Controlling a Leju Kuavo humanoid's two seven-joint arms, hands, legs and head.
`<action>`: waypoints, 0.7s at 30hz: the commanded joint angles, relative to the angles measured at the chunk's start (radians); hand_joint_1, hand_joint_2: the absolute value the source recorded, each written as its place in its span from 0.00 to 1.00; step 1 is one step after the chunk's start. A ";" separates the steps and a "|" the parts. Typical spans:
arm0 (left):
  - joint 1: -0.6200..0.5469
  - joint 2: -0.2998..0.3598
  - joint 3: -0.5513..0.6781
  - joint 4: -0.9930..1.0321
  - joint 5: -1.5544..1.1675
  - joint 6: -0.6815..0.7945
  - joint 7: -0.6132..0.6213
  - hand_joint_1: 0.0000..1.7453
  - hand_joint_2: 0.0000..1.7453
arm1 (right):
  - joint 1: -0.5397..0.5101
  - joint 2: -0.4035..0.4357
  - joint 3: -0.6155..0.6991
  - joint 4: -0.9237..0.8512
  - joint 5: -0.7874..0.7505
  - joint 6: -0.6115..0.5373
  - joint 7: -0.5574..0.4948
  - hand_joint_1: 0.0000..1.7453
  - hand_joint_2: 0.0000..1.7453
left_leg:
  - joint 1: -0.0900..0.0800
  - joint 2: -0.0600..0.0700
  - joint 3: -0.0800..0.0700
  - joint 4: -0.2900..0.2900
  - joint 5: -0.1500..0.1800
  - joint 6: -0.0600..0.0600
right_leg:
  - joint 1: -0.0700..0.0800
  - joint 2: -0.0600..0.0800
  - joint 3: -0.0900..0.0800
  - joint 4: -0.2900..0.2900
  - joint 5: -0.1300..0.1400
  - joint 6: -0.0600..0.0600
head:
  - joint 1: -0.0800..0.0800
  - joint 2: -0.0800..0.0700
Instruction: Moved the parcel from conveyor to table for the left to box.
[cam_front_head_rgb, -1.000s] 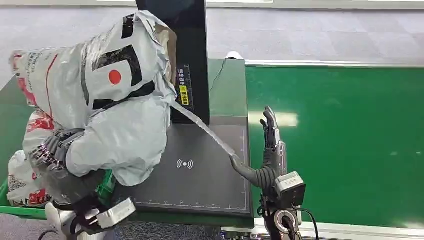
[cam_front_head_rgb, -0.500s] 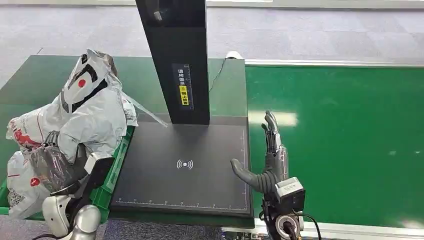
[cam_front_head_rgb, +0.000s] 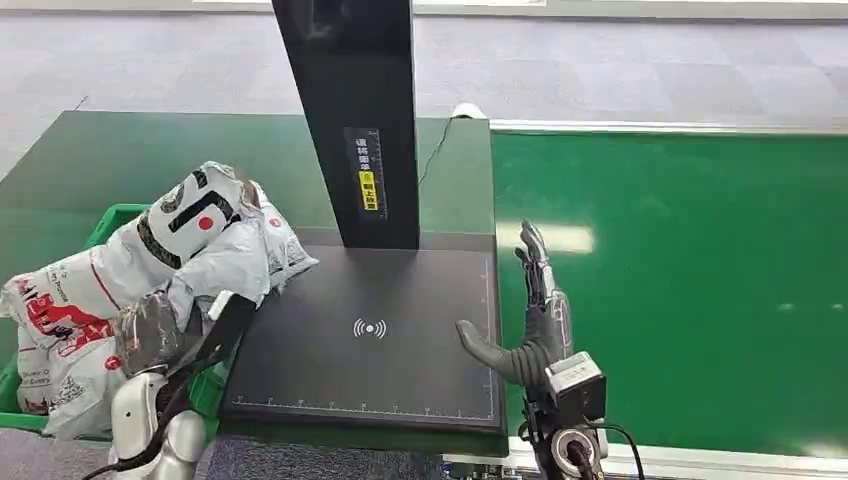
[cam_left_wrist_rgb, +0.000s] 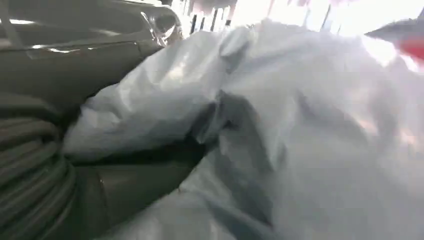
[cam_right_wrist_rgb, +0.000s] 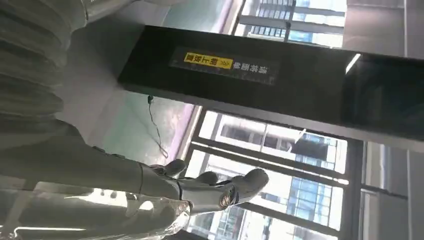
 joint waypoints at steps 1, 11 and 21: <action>0.023 0.023 0.004 0.210 -0.008 -0.180 0.005 1.00 1.00 | -0.018 -0.015 -0.027 0.054 0.004 0.009 0.007 0.00 1.00 | 0.000 0.000 0.005 -0.004 0.001 0.000 | 0.000 0.002 0.005 -0.003 0.002 -0.001 | 0.000 0.000; -0.009 0.072 -0.013 0.408 0.054 -0.377 -0.031 1.00 1.00 | -0.038 -0.013 -0.019 0.098 0.012 0.012 0.009 0.00 1.00 | -0.002 -0.012 0.020 -0.001 -0.007 0.000 | -0.003 -0.010 0.023 0.002 -0.008 0.001 | -0.001 0.000; -0.018 0.079 -0.010 0.427 0.065 -0.385 -0.037 1.00 1.00 | -0.031 -0.017 -0.021 0.099 0.013 0.010 0.008 0.00 1.00 | -0.002 -0.020 0.008 0.007 -0.005 0.000 | -0.003 -0.023 0.015 0.013 -0.012 -0.004 | 0.000 0.000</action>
